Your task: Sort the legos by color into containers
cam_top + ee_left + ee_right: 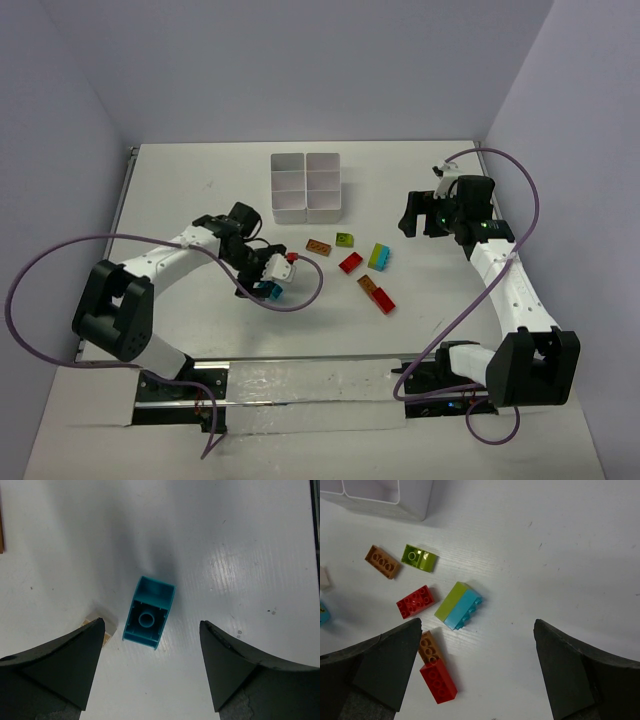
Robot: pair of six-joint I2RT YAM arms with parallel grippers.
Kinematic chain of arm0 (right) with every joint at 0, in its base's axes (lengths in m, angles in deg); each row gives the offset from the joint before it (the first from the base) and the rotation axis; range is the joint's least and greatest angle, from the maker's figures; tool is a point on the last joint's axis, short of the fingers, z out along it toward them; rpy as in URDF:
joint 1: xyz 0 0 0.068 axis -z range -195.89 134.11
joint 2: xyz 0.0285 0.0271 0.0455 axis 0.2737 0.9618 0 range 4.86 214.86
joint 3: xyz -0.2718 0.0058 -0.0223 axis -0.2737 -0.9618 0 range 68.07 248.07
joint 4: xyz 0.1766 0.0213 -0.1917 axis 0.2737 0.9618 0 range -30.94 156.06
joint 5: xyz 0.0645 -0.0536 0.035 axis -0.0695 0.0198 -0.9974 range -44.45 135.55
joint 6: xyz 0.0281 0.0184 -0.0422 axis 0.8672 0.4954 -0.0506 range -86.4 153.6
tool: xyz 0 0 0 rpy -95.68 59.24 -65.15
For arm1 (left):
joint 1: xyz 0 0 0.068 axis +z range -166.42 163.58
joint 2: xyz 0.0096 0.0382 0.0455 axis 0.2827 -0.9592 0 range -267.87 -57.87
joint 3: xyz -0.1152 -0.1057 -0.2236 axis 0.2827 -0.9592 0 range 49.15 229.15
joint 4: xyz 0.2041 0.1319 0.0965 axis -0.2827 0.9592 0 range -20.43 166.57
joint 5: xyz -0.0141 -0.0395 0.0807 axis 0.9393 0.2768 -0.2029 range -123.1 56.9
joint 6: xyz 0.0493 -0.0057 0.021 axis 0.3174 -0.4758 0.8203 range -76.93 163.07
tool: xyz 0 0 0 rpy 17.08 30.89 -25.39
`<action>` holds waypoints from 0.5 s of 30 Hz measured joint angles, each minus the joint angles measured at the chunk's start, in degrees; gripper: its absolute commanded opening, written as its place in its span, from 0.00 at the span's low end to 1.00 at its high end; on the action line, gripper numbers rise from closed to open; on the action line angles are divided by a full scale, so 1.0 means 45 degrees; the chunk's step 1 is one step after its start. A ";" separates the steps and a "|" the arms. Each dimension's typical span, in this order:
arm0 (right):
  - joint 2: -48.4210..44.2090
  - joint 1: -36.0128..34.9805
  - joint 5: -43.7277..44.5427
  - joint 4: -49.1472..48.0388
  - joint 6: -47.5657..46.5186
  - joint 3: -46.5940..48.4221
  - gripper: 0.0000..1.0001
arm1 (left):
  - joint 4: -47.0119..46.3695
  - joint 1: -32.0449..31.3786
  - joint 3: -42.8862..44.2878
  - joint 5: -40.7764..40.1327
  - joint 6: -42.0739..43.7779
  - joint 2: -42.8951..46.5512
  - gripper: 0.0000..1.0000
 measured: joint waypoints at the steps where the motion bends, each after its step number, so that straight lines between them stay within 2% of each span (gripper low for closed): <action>1: 0.0004 0.0000 0.0000 0.0000 0.0000 0.0000 1.00 | -0.0097 -0.0052 -0.0007 0.0000 0.0060 -0.0101 0.83; 6: 0.0004 0.0000 0.0016 0.0002 -0.0005 0.0000 1.00 | -0.0696 -0.0212 -0.0322 -0.0046 0.0282 -0.0320 0.79; 15: 0.0011 0.0000 0.0034 0.0005 -0.0005 0.0000 1.00 | -0.1400 -0.0488 -0.1182 -0.0546 0.0372 -0.0337 0.53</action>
